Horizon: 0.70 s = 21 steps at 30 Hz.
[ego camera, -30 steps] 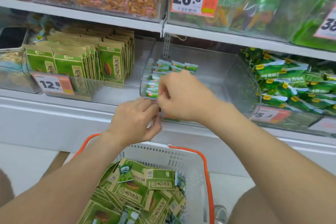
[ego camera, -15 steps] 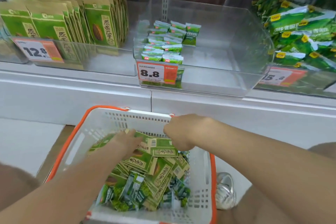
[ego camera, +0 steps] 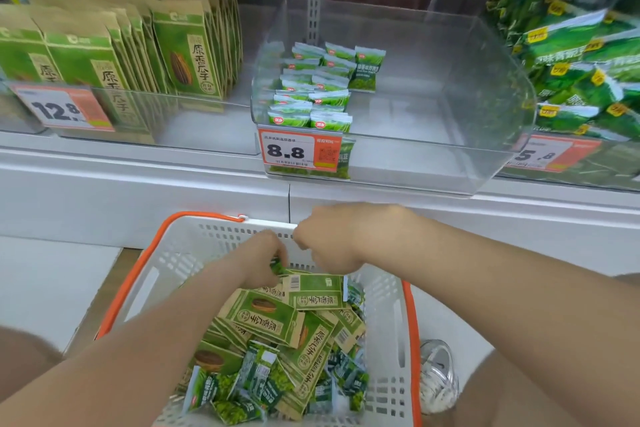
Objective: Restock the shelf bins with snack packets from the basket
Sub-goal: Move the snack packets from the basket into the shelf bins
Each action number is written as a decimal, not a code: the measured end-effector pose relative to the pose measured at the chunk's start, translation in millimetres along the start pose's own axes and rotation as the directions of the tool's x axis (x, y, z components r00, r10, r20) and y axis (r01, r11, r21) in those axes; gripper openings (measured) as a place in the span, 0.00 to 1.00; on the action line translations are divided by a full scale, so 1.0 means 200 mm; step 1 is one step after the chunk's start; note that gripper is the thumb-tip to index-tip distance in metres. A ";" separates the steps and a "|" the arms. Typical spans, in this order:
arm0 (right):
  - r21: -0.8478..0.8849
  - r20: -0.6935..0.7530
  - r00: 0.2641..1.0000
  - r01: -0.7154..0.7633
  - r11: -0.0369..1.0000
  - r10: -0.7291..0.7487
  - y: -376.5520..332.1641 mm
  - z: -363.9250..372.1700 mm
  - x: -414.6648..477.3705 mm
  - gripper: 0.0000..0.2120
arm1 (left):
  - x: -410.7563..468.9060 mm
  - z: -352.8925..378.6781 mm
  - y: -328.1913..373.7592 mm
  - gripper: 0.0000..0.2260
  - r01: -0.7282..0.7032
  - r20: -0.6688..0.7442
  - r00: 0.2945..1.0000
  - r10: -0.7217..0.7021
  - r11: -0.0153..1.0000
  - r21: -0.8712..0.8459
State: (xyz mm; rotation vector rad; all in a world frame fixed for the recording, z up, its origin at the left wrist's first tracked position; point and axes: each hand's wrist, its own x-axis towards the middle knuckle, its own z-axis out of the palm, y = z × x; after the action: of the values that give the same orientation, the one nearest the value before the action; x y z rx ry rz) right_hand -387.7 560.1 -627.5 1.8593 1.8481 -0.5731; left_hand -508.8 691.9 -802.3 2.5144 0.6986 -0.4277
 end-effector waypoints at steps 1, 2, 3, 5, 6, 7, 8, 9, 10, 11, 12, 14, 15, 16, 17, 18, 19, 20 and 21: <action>0.025 -0.031 0.999 -0.013 1.000 0.014 0.02 -0.03 -0.01 0.12 | 0.00 -0.06 0.04 0.12 -0.028 -0.038 0.999 0.026 0.999 -0.042; 0.040 -0.063 0.997 -0.034 0.999 0.037 0.05 -0.06 -0.03 0.07 | -0.01 -0.11 0.10 0.12 -0.061 -0.071 0.996 0.055 0.996 -0.070; 0.062 -0.095 0.993 -0.070 0.996 0.075 0.07 -0.09 -0.06 0.07 | -0.03 -0.17 0.15 0.13 -0.101 -0.106 0.990 0.090 0.990 -0.099; 0.123 -0.130 0.979 -0.140 0.983 0.155 0.13 -0.13 -0.11 0.17 | -0.07 -0.27 0.27 0.19 -0.190 -0.163 0.973 0.163 0.967 -0.167; 0.170 -0.125 0.972 -0.174 0.970 0.197 0.16 -0.14 -0.13 0.19 | -0.09 -0.31 0.33 0.23 -0.239 -0.184 0.961 0.205 0.953 -0.185; 0.215 -0.107 0.967 -0.206 0.955 0.233 0.19 -0.15 -0.15 0.19 | -0.12 -0.35 0.39 0.26 -0.292 -0.213 0.944 0.253 0.940 -0.175; 0.270 -0.078 0.962 -0.234 0.934 0.263 0.22 -0.14 -0.17 0.17 | -0.15 -0.38 0.43 0.27 -0.343 -0.240 0.922 0.303 0.928 -0.146; 0.339 -0.046 0.958 -0.251 0.907 0.282 0.24 -0.13 -0.19 0.15 | -0.18 -0.41 0.48 0.28 -0.392 -0.269 0.896 0.353 0.913 -0.109; 0.431 -0.019 0.957 -0.253 0.866 0.289 0.25 -0.12 -0.20 0.13 | -0.21 -0.43 0.52 0.27 -0.435 -0.298 0.869 0.395 0.897 -0.079; 0.543 -0.003 0.956 -0.243 0.803 0.292 0.26 -0.11 -0.22 0.14 | -0.25 -0.46 0.56 0.27 -0.471 -0.330 0.842 0.428 0.880 -0.060; 0.653 -0.001 0.955 -0.224 0.723 0.297 0.27 -0.10 -0.23 0.16 | -0.27 -0.48 0.59 0.26 -0.503 -0.367 0.813 0.452 0.863 -0.053; 0.802 -0.045 0.943 -0.162 0.575 0.329 0.27 -0.08 -0.27 0.18 | -0.32 -0.52 0.63 0.25 -0.549 -0.445 0.755 0.482 0.835 -0.026; 0.838 -0.073 0.934 -0.132 0.529 0.349 0.27 -0.09 -0.28 0.16 | -0.34 -0.54 0.64 0.25 -0.563 -0.481 0.728 0.488 0.826 -0.015; 0.861 -0.101 0.925 -0.103 0.498 0.367 0.28 -0.09 -0.30 0.14 | -0.35 -0.56 0.65 0.26 -0.571 -0.523 0.703 0.482 0.821 -0.010; 0.878 -0.135 0.915 -0.067 0.474 0.380 0.28 -0.10 -0.32 0.12 | -0.37 -0.58 0.65 0.25 -0.575 -0.572 0.674 0.468 0.818 -0.008; 0.895 -0.168 0.905 -0.025 0.445 0.390 0.28 -0.11 -0.34 0.12 | -0.39 -0.60 0.65 0.24 -0.567 -0.622 0.653 0.433 0.824 -0.021; 0.911 -0.197 0.896 0.017 0.411 0.399 0.28 -0.12 -0.35 0.12 | -0.40 -0.62 0.65 0.21 -0.557 -0.666 0.638 0.387 0.829 -0.053; 0.924 -0.225 0.887 0.063 0.376 0.404 0.29 -0.13 -0.36 0.12 | -0.40 -0.64 0.65 0.16 -0.551 -0.694 0.641 0.328 0.826 -0.118; 0.933 -0.250 0.878 0.106 0.344 0.407 0.29 -0.13 -0.37 0.11 | -0.41 -0.66 0.65 0.11 -0.554 -0.715 0.649 0.260 0.805 -0.211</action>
State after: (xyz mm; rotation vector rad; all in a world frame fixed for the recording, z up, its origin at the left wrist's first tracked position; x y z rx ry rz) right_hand -332.0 515.5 -561.8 3.1289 1.6150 -1.4910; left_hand -482.4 632.9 -610.5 2.2603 0.3431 0.7595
